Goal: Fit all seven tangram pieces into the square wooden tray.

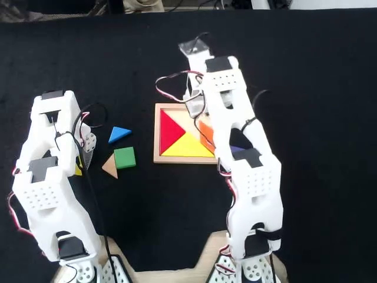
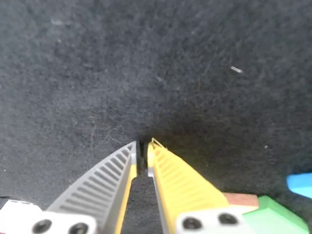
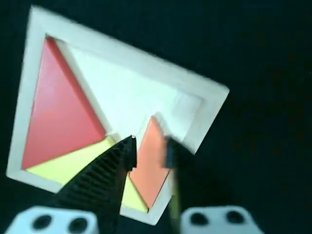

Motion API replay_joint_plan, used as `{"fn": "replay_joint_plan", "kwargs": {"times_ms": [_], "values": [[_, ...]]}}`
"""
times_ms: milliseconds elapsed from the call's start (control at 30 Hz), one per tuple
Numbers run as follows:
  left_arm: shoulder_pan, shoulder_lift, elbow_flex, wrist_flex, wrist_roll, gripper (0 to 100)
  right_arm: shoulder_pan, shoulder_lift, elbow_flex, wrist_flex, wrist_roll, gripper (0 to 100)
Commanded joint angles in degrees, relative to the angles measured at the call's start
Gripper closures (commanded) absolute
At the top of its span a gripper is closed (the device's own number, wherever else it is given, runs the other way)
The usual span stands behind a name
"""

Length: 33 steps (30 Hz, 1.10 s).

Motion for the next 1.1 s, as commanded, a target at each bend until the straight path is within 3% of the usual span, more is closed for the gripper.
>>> {"fn": "replay_joint_plan", "kwargs": {"times_ms": [0, 367, 1067], "values": [[2.1, 0.2, -1.5, -0.9, 0.2, 94, 0.5, 0.9, -4.4, -1.8, 1.8, 97.4], [2.1, 0.2, -1.5, -0.9, 0.2, 94, 0.6, 8.6, -10.9, -1.8, 2.6, 98.8], [2.1, 0.2, -1.5, -0.9, 0.2, 94, 2.4, 8.5, -11.0, 0.7, 4.7, 98.8]]}}
